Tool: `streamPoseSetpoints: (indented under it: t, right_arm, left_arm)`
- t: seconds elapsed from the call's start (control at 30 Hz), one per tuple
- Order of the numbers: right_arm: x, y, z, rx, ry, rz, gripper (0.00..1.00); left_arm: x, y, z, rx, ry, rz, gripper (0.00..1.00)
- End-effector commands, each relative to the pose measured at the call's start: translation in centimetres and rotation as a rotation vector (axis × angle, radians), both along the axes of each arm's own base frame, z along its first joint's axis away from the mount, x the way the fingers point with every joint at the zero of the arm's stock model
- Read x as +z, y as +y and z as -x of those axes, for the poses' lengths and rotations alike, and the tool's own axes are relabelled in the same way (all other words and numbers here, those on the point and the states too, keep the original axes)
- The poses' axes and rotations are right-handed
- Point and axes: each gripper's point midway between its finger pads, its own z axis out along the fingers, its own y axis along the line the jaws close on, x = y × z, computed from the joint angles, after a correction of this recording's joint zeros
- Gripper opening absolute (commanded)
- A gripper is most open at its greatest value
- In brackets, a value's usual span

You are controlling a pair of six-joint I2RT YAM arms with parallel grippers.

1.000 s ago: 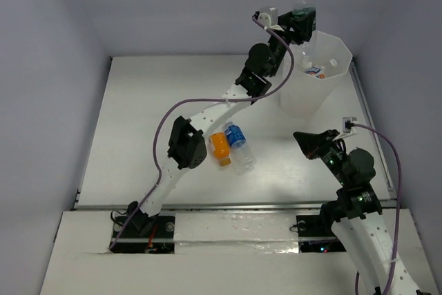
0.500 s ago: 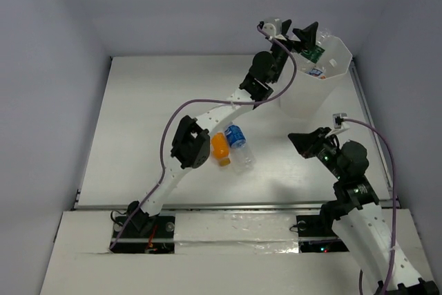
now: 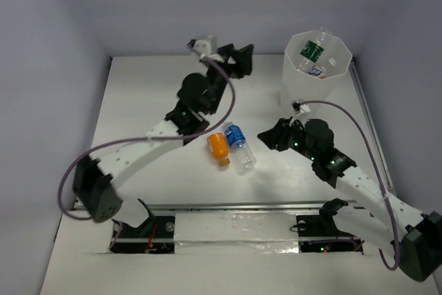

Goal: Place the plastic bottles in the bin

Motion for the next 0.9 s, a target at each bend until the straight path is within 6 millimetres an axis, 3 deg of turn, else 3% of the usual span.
streamPoseSetpoints:
  t: [0.0,0.03,0.07,0.1,0.13,0.17,0.2,0.23,0.3,0.33,0.37,0.47,0.5,0.73,0.87]
  right_arm:
    - [2.0,1.8,-2.8,-0.033,-0.064,0.029,0.52]
    - [0.8,2.8,-3.4,-0.017,-0.028,0.061,0.58]
    - [0.1,3.0,-3.8,-0.016,-0.015,0.089,0.65]
    - [-0.7,3.2,-4.0,-0.017,-0.001,0.118,0.71]
    - [-1.2,3.2,-4.3,-0.025,0.008,0.135,0.84]
    - [-1.9,3.3,-4.8,-0.030,0.024,0.157,0.90]
    - [-2.5,3.4,-4.8,-0.026,0.035,0.183,0.94]
    - [-2.7,3.5,-5.0,-0.027,0.041,0.195,0.98]
    - [-3.6,4.2,-5.2,-0.001,0.068,0.240,0.99]
    - [-3.9,4.7,-5.2,0.015,0.074,0.257,1.00]
    - [-5.6,5.0,-5.2,0.029,0.110,0.303,1.00]
    - [-6.2,6.1,-6.1,0.034,0.135,0.362,1.00]
    - [-7.9,6.2,-6.3,0.042,0.171,0.394,1.00]
    - [-11.1,7.5,-7.8,0.046,0.251,0.445,0.99]
    - [-12.2,8.2,-8.6,0.058,0.274,0.464,0.99]
  left_arm:
    - [-8.5,3.8,1.0,0.063,0.186,-0.021,0.51]
    - [-9.1,5.2,2.1,0.073,0.207,-0.011,0.42]
    - [-11.7,5.8,2.5,0.083,0.280,-0.022,0.30]
    - [-15.7,7.1,2.9,0.117,0.352,-0.067,0.28]
    - [-16.4,8.1,3.8,0.122,0.373,-0.069,0.28]
    - [-18.6,9.0,4.5,0.136,0.430,-0.110,0.28]
    - [-21.7,10.2,5.2,0.160,0.492,-0.129,0.28]
    - [-21.9,11.1,6.1,0.158,0.500,-0.114,0.29]
    - [-25.6,12.4,7.8,0.161,0.582,-0.143,0.38]
    - [-25.5,13.3,8.3,0.161,0.583,-0.120,0.46]
    - [-26.4,13.6,8.9,0.157,0.606,-0.130,0.62]
    - [-28.4,14.1,10.2,0.127,0.659,-0.128,0.76]
    - [-28.9,14.0,10.4,0.106,0.675,-0.127,0.78]
    - [-33.8,12.5,12.8,-0.025,0.778,-0.133,0.84]
    - [-34.7,11.9,12.8,-0.050,0.787,-0.158,0.88]
